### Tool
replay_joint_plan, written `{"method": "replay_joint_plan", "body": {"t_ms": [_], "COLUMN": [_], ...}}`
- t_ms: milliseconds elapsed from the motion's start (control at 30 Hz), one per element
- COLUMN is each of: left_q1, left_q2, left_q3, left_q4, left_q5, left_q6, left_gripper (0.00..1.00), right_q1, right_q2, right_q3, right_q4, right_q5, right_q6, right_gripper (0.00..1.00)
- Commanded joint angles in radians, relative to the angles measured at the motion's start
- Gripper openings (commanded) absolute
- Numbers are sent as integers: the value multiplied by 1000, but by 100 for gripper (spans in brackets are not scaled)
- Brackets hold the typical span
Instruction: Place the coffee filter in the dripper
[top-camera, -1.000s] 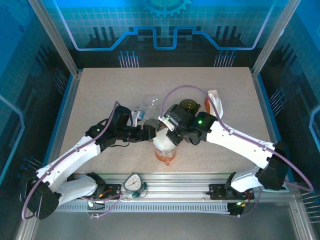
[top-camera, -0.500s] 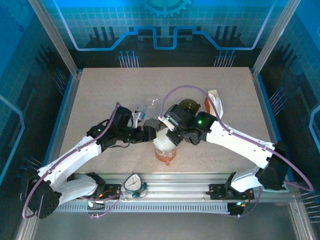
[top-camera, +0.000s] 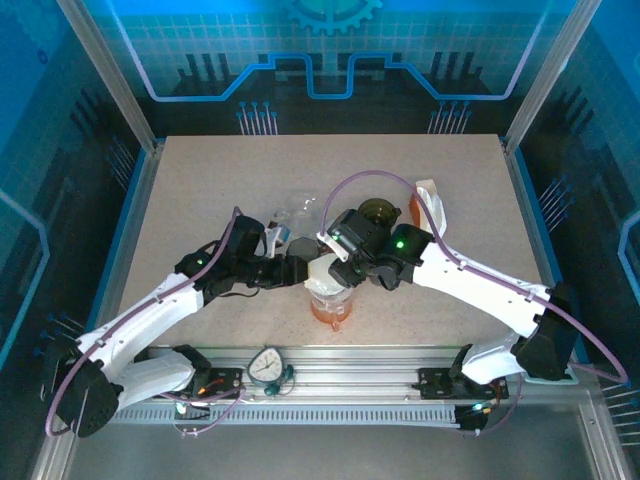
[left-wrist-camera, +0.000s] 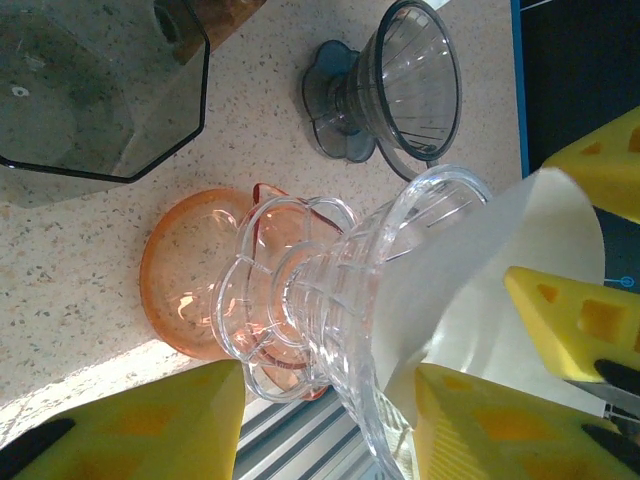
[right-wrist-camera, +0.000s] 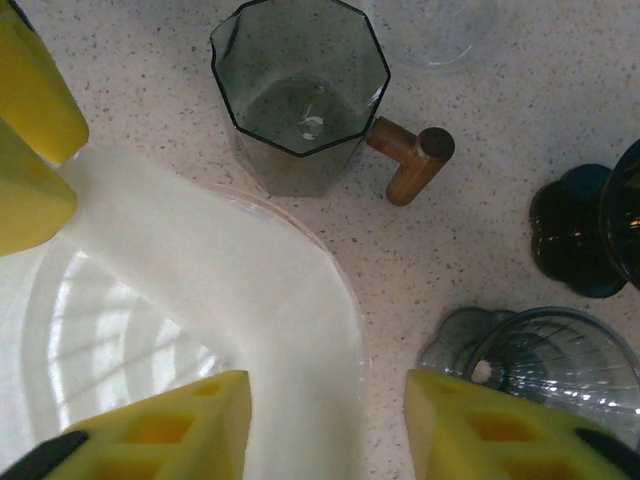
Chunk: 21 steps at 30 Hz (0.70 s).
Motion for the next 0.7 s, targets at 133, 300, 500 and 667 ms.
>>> {"method": "replay_joint_plan", "body": {"t_ms": [133,300,500,667], "left_q1": [-5,-7,-8,-16], "left_q2": [-9,-6,-4,-2], "left_q3": [-17,-17,-17,-16], "left_q4": [21,25,28,33], "left_q5": [2,0,-1,-3], "left_q6": [-14,-18,-21,-26], "left_gripper": [49,48,49,49], "right_q1": [14,18,21,28], "right_q2": [-91,-140,-146,-125], "right_q3": [-43,-73,-93,-97], "right_q4": [-2,6,16,23], "right_q5": [26,30,13,5], "right_q6": [49,77,82,75], "right_gripper": [56,49,30,13]}}
